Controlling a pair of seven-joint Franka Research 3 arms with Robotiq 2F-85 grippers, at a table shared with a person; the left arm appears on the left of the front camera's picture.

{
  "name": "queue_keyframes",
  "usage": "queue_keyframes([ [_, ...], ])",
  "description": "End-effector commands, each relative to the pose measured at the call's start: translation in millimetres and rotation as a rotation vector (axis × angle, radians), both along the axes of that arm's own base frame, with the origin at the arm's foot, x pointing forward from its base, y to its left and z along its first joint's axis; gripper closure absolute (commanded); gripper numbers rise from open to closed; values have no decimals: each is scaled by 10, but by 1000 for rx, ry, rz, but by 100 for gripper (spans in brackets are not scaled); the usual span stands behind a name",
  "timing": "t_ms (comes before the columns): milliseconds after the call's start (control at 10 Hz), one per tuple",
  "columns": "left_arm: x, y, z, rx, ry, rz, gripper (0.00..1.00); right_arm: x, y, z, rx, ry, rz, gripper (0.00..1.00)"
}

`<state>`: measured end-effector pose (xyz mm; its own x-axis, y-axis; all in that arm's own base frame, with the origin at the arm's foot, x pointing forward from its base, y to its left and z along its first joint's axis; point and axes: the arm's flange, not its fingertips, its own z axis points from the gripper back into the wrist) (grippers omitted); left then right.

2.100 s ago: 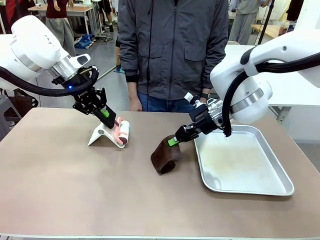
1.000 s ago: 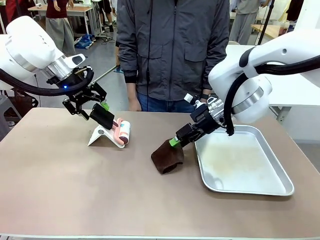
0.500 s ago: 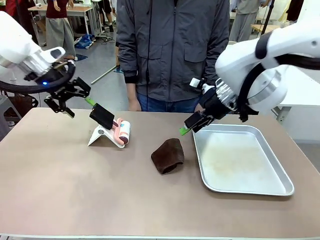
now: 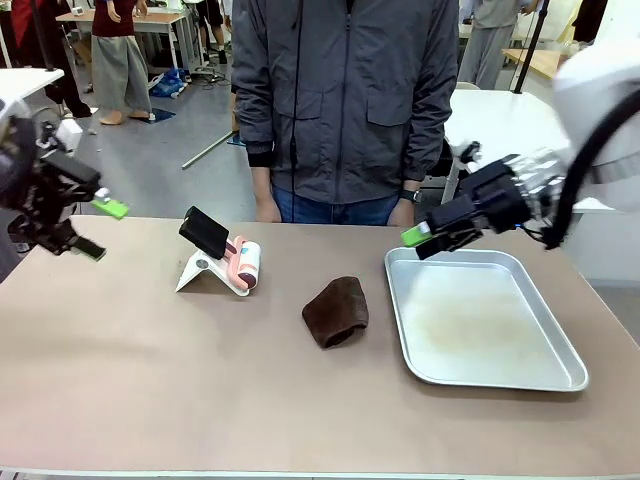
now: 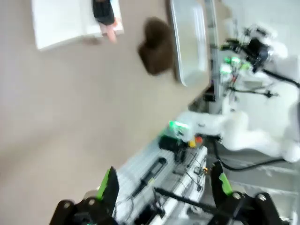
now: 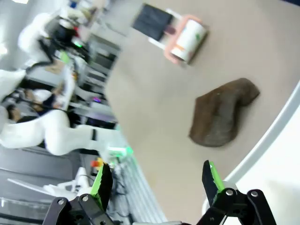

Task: Clean the surface of the table.
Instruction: Return the Lint Roller and towel to their original positions.

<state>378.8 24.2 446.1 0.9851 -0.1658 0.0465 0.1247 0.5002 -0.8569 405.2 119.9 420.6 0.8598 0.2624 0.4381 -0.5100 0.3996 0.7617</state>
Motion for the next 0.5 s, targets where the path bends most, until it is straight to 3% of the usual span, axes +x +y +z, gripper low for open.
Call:
queue_keyframes([
  [0,-156,248,-178,-112,20,31,0,-237,-372,-66,194,73,-62,0],
  [200,-227,428,-263,-295,-45,117,0,-316,-709,-132,357,170,-165,0],
  [300,-198,538,-290,-371,-80,205,0,-251,-427,-28,192,84,-44,0],
  [400,-272,416,-234,-187,11,65,0,-251,-427,-28,192,84,-44,0],
])
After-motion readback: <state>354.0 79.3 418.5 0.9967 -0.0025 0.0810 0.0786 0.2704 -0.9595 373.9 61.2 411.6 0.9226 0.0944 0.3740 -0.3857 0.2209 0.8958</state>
